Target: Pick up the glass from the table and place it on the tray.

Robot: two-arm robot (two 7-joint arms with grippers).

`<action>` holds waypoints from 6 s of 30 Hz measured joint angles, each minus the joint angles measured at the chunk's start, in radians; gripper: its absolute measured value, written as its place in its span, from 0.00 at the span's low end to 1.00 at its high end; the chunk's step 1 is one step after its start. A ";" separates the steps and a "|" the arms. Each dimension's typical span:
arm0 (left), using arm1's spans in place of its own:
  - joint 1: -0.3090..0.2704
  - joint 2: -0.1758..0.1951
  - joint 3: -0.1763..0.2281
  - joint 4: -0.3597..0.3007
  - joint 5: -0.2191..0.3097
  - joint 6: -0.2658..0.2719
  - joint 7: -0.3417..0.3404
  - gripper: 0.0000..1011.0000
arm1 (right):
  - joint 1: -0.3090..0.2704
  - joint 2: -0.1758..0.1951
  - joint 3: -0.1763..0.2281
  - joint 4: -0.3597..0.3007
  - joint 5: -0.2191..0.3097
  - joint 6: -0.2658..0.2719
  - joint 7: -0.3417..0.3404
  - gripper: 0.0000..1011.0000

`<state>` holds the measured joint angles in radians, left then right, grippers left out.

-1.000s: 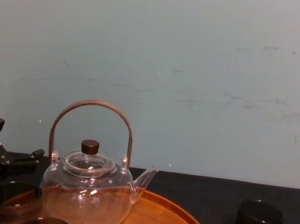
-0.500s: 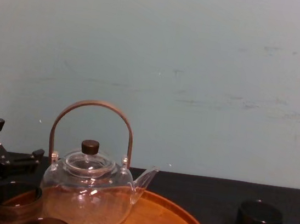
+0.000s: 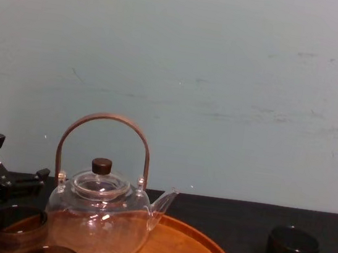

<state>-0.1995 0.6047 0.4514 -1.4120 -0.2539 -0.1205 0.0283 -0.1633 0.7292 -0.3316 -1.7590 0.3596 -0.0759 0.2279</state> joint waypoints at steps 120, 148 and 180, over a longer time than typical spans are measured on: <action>0.000 0.000 0.000 0.000 0.000 0.000 0.000 0.99 | 0.135 -0.201 0.020 0.130 -0.089 0.093 0.224 0.90; 0.000 0.000 0.000 0.000 0.000 0.000 0.000 0.99 | 0.240 -0.280 -0.129 0.123 -0.161 0.144 0.234 0.90; 0.000 0.000 0.000 0.000 0.000 0.000 0.000 0.99 | 0.326 -0.359 -0.203 0.282 -0.211 0.142 0.240 0.90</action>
<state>-0.1995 0.6047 0.4514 -1.4119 -0.2539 -0.1205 0.0283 0.1623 0.3697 -0.5347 -1.4769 0.1489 0.0663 0.4683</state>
